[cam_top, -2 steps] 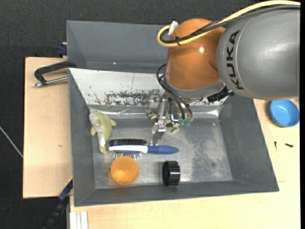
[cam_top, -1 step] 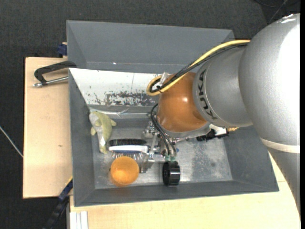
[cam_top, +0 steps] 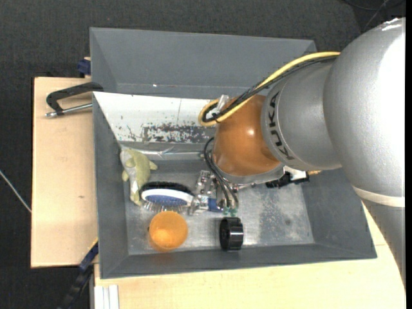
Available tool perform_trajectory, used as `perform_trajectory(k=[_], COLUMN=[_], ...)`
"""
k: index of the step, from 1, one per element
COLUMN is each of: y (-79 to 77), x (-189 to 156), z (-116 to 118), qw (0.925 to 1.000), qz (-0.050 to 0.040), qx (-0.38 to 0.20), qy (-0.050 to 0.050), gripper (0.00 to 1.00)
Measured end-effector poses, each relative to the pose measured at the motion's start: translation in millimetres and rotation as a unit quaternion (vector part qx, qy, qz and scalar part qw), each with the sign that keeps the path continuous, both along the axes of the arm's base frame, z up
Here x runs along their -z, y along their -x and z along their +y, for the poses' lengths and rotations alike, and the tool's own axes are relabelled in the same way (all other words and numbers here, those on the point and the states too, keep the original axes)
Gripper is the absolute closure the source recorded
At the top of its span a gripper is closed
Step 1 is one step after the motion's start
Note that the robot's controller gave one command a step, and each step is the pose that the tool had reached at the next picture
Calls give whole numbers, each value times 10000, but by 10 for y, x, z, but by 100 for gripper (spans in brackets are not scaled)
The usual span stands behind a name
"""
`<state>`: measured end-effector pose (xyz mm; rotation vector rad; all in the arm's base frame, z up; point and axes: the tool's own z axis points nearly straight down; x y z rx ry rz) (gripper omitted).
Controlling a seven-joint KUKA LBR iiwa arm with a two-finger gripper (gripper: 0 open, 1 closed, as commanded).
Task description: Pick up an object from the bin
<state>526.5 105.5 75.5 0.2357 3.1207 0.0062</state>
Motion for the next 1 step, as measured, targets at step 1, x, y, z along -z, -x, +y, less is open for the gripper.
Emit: perform_trajectory(k=[1], y=[31], x=[-1217], z=[-64], qw=[9977], qz=[-3], qx=[-675], qy=[11], gripper=[100])
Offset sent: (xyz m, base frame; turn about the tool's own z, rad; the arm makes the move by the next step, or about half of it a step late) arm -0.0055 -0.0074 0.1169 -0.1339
